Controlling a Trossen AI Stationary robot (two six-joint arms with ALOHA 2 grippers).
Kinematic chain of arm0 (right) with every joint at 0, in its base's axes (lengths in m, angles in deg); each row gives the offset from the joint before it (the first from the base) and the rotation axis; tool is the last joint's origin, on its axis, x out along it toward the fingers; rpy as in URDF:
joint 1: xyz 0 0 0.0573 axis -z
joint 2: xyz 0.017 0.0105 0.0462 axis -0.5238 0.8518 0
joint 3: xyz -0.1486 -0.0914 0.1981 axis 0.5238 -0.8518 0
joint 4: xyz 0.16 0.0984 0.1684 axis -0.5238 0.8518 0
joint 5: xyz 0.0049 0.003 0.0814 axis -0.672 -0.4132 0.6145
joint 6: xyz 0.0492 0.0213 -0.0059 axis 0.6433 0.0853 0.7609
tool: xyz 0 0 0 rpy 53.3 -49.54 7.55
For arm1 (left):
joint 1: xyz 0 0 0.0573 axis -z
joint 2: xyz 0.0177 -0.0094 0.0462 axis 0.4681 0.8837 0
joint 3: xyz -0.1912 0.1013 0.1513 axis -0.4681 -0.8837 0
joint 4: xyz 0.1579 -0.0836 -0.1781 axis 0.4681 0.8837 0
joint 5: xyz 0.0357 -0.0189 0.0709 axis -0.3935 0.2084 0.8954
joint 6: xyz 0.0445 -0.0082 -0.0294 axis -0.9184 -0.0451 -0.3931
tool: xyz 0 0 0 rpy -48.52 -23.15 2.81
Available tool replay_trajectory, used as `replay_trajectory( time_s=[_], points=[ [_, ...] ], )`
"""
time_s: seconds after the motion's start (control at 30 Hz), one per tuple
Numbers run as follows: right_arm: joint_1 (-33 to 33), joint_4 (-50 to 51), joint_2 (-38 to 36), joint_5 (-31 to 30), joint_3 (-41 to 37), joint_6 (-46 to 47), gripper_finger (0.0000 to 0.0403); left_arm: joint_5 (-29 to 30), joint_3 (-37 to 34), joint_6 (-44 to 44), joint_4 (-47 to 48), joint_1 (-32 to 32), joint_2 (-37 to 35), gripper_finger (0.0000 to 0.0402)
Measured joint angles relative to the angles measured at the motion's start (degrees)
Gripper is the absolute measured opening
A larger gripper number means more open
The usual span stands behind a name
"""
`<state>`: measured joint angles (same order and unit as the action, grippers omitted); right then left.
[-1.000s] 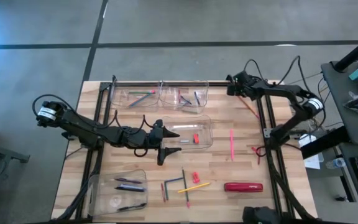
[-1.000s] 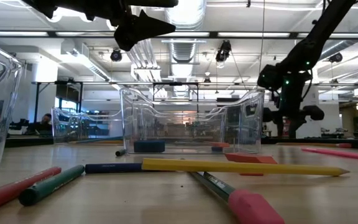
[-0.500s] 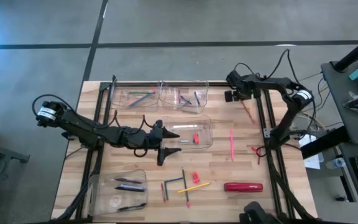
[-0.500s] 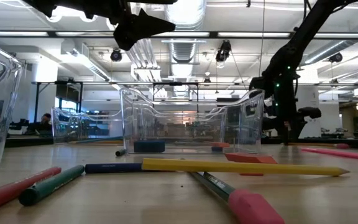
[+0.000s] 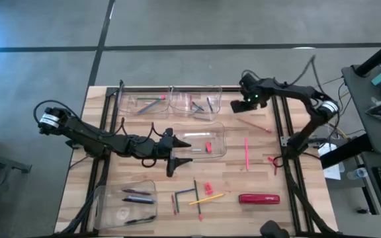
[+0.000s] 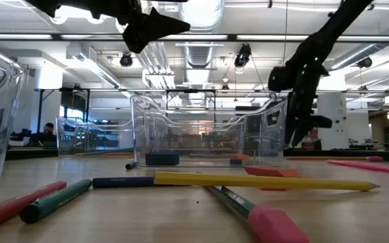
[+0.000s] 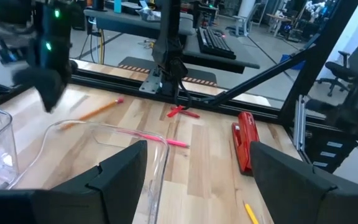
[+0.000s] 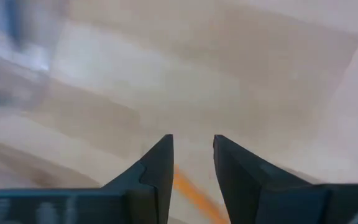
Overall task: Sort crayons/erasers/pens/pencils in bins
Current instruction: Put the orange pencil into the top left transparent bin
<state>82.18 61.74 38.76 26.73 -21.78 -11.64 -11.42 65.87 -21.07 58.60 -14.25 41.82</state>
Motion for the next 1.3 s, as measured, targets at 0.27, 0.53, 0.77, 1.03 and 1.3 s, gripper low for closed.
replay_trajectory(
  time_s=[0.27, 0.53, 0.77, 1.03, 1.3],
  points=[
    [-0.45, -0.07, -11.74, 0.28, -2.00, -5.71, 0.0102, 0.00, -0.07, 0.07, 0.01, 0.01, 0.00, 0.0267],
    [-7.03, 0.91, -17.73, 0.11, -9.32, -13.25, 0.0103, 0.02, 0.17, 0.06, -0.04, -0.04, 0.00, 0.0267],
    [-14.95, -8.70, -15.89, 0.41, -17.69, -18.54, 0.0127, 0.04, 0.17, 0.22, -0.01, -0.04, 0.00, 0.0267],
    [-18.04, -13.62, -12.95, -0.82, -20.95, -16.88, 0.0210, 0.09, 0.02, 0.26, -0.01, -0.04, 0.00, 0.0267],
    [-18.20, -19.40, -9.51, -2.34, -25.61, -16.40, 0.0231, 0.09, 0.00, 0.28, -0.01, 0.01, 0.00, 0.0267]
  ],
)
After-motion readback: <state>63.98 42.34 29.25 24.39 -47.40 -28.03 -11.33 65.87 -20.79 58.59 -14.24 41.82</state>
